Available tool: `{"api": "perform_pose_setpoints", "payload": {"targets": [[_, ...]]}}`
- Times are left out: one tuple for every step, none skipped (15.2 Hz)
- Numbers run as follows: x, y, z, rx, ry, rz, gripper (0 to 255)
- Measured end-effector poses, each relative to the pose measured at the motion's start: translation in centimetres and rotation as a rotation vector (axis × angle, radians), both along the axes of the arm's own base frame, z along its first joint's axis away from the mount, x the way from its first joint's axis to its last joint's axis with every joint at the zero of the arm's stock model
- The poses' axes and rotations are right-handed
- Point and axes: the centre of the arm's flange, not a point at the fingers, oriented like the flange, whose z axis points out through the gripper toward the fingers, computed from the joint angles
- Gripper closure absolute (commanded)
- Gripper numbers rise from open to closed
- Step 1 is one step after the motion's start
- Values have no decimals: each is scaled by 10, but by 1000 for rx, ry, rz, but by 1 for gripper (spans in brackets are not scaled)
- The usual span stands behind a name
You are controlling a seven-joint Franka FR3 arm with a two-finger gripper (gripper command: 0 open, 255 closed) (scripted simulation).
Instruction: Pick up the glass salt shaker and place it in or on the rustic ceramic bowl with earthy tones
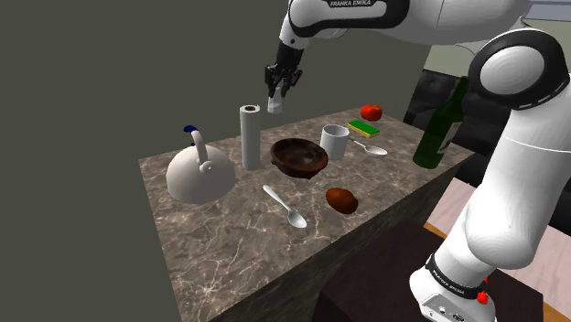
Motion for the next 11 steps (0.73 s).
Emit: {"api": "perform_pose_setpoints", "payload": {"targets": [[0,1,4,0,0,0,255],[0,2,11,0,0,0,255],[-1,1,15,0,0,0,255],[-7,1,18,0,0,0,255],[-16,5,20,0,0,0,255],[-27,5,21,0,0,0,255],[-39,7,23,0,0,0,255],[-51,10,24,0,0,0,255],[-63,15,25,0,0,0,255],[-75,15,27,0,1,0,255],[-91,17,28,0,1,0,255]]}}
